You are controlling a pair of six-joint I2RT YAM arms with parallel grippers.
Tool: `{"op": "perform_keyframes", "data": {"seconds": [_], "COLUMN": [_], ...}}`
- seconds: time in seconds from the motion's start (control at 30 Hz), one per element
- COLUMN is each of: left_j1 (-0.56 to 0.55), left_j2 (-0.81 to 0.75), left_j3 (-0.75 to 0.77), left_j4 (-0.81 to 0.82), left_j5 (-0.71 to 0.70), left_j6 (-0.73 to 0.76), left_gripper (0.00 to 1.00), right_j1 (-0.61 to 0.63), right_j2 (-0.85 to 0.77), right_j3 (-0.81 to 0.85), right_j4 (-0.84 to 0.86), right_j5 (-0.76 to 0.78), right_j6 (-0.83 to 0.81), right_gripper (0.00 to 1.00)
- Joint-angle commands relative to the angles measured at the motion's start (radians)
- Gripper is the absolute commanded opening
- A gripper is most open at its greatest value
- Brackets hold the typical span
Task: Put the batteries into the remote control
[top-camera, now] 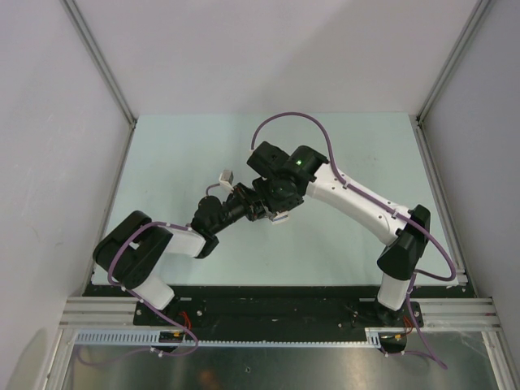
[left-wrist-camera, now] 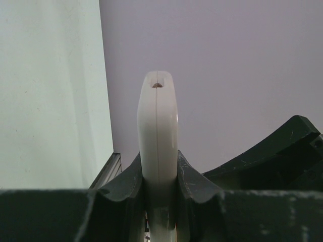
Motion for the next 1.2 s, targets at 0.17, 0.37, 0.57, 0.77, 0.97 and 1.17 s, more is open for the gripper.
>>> {"op": "perform_keyframes", "data": {"seconds": [0.17, 0.37, 0.57, 0.77, 0.97, 1.17], "left_j1": [-0.006, -0.006, -0.007, -0.007, -0.007, -0.007], "left_j2": [-0.006, -0.01, -0.013, -0.015, -0.018, -0.021], "left_j3": [0.011, 0.012, 0.012, 0.012, 0.014, 0.011], "left_j4": [0.041, 0.036, 0.033, 0.033, 0.032, 0.032], "left_j5": [-0.024, -0.027, -0.027, -0.029, -0.026, -0.027], "left_j6": [0.036, 0.039, 0.039, 0.039, 0.039, 0.039], "left_gripper": [0.0, 0.0, 0.0, 0.0, 0.0, 0.0], "right_j1": [0.009, 0.011, 0.017, 0.021, 0.021, 0.018], "right_j2": [-0.045, -0.055, -0.065, -0.066, -0.072, -0.075], "right_j3": [-0.002, -0.015, -0.031, -0.035, -0.051, -0.058], "right_j4": [0.008, 0.008, 0.014, 0.014, 0.016, 0.016], "right_j5": [0.015, 0.015, 0.009, 0.007, 0.013, 0.021], "right_j6": [0.021, 0.025, 0.03, 0.036, 0.039, 0.037], "right_gripper": [0.51, 0.5, 0.51, 0.51, 0.51, 0.52]}}
